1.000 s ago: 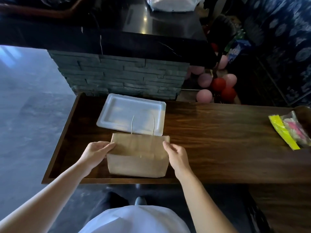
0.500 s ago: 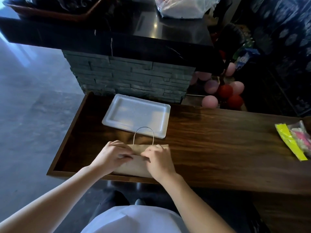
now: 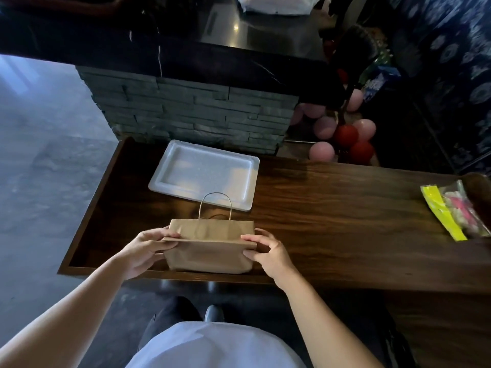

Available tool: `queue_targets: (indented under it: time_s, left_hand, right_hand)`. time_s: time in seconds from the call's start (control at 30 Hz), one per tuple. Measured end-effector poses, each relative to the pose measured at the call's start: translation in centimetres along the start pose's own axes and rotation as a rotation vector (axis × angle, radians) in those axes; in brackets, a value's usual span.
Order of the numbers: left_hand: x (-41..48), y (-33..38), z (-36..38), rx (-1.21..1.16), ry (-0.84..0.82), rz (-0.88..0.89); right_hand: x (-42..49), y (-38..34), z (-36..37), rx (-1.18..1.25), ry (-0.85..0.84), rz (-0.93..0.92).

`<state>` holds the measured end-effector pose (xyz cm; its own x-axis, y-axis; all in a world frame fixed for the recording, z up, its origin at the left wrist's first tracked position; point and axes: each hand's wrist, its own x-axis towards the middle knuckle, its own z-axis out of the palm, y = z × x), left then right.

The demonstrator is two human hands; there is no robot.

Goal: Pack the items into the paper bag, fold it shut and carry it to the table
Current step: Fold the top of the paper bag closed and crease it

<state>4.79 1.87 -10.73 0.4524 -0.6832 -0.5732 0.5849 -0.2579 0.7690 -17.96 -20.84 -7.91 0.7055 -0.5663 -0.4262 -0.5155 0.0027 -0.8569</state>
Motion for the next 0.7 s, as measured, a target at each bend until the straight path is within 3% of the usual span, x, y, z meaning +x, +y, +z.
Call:
queue_targets:
  time_s: [0.17,0.4,0.7]
  left_hand:
    - [0.3,-0.4,0.0,-0.056,-0.050,-0.056]
    - [-0.2,0.8,0.9,0.332,0.120,0.229]
    - [-0.9,2.0,2.9,0.442,0.078,0.251]
  right_hand:
    - [0.4,0.2,0.9,0.164,0.051,0.036]
    - [1.0,0.1,1.4,0.352,0.110,0.000]
    - [1.0,0.5,1.7,0.503,0.110,0.004]
